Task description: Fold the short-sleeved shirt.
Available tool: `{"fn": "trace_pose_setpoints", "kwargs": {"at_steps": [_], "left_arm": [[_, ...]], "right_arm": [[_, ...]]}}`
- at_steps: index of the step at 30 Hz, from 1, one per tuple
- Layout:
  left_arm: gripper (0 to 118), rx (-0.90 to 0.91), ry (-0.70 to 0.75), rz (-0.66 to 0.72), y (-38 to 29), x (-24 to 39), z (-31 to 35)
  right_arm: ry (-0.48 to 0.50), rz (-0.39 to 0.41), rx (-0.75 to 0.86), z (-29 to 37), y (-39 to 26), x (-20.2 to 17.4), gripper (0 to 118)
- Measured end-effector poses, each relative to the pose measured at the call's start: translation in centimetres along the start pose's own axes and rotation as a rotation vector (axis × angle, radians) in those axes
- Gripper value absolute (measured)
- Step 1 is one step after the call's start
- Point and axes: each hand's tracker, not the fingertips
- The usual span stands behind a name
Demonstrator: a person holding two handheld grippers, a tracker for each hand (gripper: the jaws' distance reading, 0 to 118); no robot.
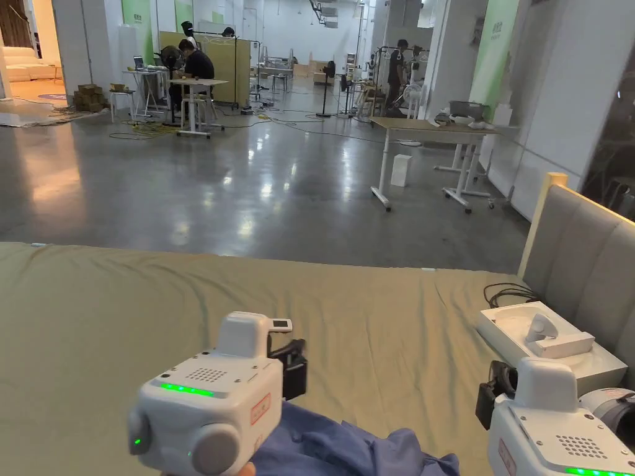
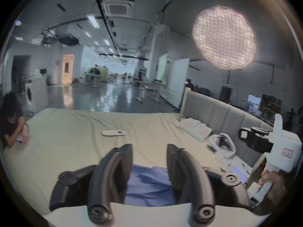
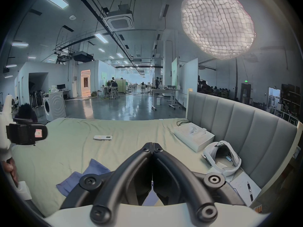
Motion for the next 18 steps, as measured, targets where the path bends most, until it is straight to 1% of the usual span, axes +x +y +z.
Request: {"fn": "trace_pose_setpoints", "kwargs": {"at_steps": [1, 2, 4, 6, 7, 12, 13, 16, 18], "left_arm": [[19, 0.021, 0.041, -0.014, 0.0, -0.7, 0.8], [9, 0.017, 0.088, -0.022, -0.3, -1.2, 1.5], [3, 0.042, 0.169, -0.010, -0.8, -2.8, 2.8], [1, 0.053, 0.174, 0.003, -1.1, -4.4, 3.7], [1, 0.063, 0.200, 0.020, -1.3, -4.9, 4.2], [1, 0.047, 0.242, 0.014, -2.2, -7.0, 5.0], [1, 0.025, 0.232, 0.032, -2.5, -7.6, 4.7], [1, -0.115, 0.189, 0.099, -4.0, -9.4, 3.1], [1, -0.198, 0.205, 0.109, -5.5, -10.6, 1.6]], "right_arm": [[0.006, 0.002, 0.010, 0.0, 0.1, -0.5, 0], [0.013, 0.002, 0.024, 0.0, 0.2, -0.9, 0], [0.023, 0.007, 0.049, 0.0, 0.4, -2.0, 0], [0.037, 0.008, 0.070, 0.1, 0.5, -2.7, 0], [0.044, 0.007, 0.078, 0.1, 0.6, -3.0, 0], [0.066, 0.024, 0.096, 0.0, 0.8, -4.1, 0], [0.070, 0.025, 0.095, -0.1, 0.8, -4.2, 0], [0.076, 0.033, 0.092, -0.2, 0.8, -4.3, 0], [0.076, 0.039, 0.089, -0.4, 0.7, -4.2, 0]]}}
